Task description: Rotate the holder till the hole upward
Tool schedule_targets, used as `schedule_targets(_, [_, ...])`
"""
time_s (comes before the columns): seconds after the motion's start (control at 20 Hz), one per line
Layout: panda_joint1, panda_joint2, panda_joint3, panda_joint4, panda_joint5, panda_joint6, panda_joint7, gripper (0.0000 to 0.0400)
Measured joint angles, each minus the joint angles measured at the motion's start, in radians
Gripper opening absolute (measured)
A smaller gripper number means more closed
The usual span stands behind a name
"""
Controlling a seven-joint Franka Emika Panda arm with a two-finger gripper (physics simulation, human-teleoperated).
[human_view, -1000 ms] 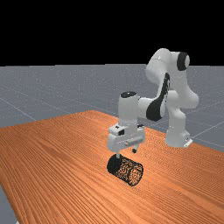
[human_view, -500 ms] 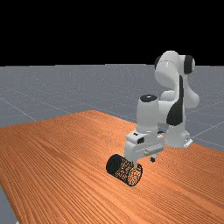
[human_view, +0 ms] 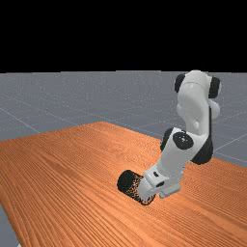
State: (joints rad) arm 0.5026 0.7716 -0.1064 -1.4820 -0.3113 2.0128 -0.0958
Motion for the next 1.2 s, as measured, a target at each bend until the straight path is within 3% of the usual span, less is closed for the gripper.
schedule_targets(0.05, [0.014, 0.029, -0.013, 0.022, -0.013, -0.008, 0.013, 0.04])
schedule_targets(0.1, [0.0, -0.006, 0.006, -0.067, 0.011, 0.094, 0.03, 0.04])
schedule_targets(0.15, [0.015, 0.022, -0.007, -0.037, -0.004, 0.07, 0.04, 0.04])
schedule_targets(0.2, [0.052, 0.115, -0.053, 0.113, -0.051, -0.071, 0.028, 0.04])
schedule_targets(0.25, [0.061, 0.118, -0.056, 0.102, -0.057, -0.063, 0.046, 0.04])
schedule_targets(0.35, [0.091, 0.181, -0.1, 0.212, -0.108, -0.17, 0.029, 0.04])
schedule_targets(0.55, [0.09, 0.076, -0.07, 0.006, -0.089, -0.017, 0.106, 0.04])
schedule_targets(0.65, [0.1, 0.094, -0.078, 0.026, -0.099, -0.036, 0.115, 0.04])
schedule_targets(0.7, [0.041, 0.022, -0.02, -0.09, -0.007, 0.115, 0.111, 0.04])
schedule_targets(0.75, [0.103, 0.102, -0.079, 0.03, -0.098, -0.032, 0.123, 0.04])
schedule_targets(0.8, [0.11, 0.12, -0.086, 0.05, -0.106, -0.048, 0.128, 0.04])
schedule_targets(0.9, [0.147, 0.234, -0.14, 0.224, -0.162, -0.211, 0.107, 0.04])
schedule_targets(0.95, [0.073, 0.058, -0.044, -0.07, -0.063, 0.095, 0.111, 0.04])
schedule_targets(1.0, [0.159, 0.218, -0.149, 0.179, -0.179, -0.2, 0.129, 0.04])
schedule_targets(1.05, [0.163, 0.213, -0.155, 0.163, -0.188, -0.198, 0.135, 0.04])
schedule_targets(1.1, [0.149, 0.157, -0.135, 0.062, -0.169, -0.112, 0.153, 0.04])
schedule_targets(1.2, [0.134, 0.114, -0.129, -0.014, -0.167, -0.045, 0.155, 0.04])
